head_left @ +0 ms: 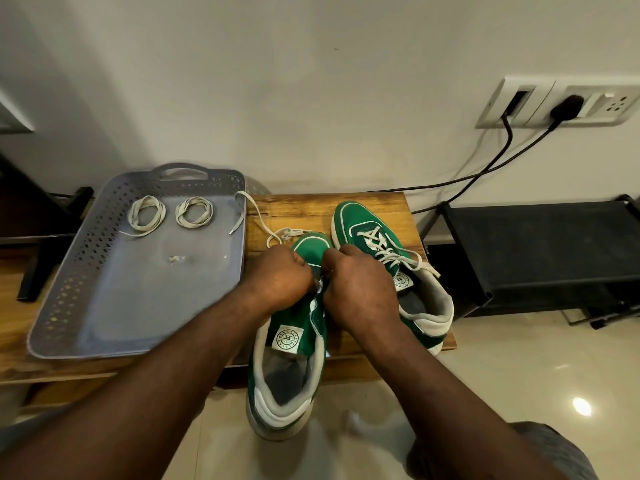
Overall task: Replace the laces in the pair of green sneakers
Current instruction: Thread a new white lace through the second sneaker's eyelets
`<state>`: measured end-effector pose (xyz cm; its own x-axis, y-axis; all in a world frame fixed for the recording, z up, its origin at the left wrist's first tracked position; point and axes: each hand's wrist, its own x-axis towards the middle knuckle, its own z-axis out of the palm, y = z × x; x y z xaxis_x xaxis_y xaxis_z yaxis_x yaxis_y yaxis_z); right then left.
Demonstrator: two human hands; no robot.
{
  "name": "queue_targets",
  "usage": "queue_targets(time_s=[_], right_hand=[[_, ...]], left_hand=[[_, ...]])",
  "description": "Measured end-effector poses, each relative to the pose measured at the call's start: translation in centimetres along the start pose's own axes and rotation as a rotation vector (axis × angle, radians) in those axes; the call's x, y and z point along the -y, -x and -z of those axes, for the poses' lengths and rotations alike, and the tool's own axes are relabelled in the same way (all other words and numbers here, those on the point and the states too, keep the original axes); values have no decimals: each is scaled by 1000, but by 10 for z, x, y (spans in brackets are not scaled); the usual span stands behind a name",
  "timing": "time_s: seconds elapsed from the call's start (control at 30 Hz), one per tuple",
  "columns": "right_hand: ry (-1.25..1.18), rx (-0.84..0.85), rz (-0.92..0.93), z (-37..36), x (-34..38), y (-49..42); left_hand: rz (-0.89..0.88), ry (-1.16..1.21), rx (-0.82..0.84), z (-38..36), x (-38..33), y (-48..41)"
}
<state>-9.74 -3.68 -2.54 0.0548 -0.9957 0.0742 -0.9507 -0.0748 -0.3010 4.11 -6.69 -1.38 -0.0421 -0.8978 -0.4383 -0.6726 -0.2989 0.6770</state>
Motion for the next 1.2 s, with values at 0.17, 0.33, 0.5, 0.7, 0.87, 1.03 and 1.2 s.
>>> queue_targets(time_s=[0.17, 0.33, 0.5, 0.7, 0.87, 1.03, 1.2], right_hand=[[-9, -29, -22, 3, -1, 2], [17, -1, -31, 3, 0, 2], [22, 29, -5, 4, -2, 0], [-65, 136, -36, 8, -7, 2], [-172, 218, -48, 7, 0, 13], [-227, 189, -133, 0, 11, 19], [-156, 160, -125, -1, 15, 23]], left_hand=[[-154, -254, -104, 6, 2, -4], [-237, -417, -194, -6, 3, -5], [-241, -471, -269, -13, 4, -9], [-251, -418, -236, -10, 9, -14], [-246, -317, -179, -5, 12, -17], [-204, -347, -209, -9, 11, -13], [-157, -417, -289, -13, 12, -11]])
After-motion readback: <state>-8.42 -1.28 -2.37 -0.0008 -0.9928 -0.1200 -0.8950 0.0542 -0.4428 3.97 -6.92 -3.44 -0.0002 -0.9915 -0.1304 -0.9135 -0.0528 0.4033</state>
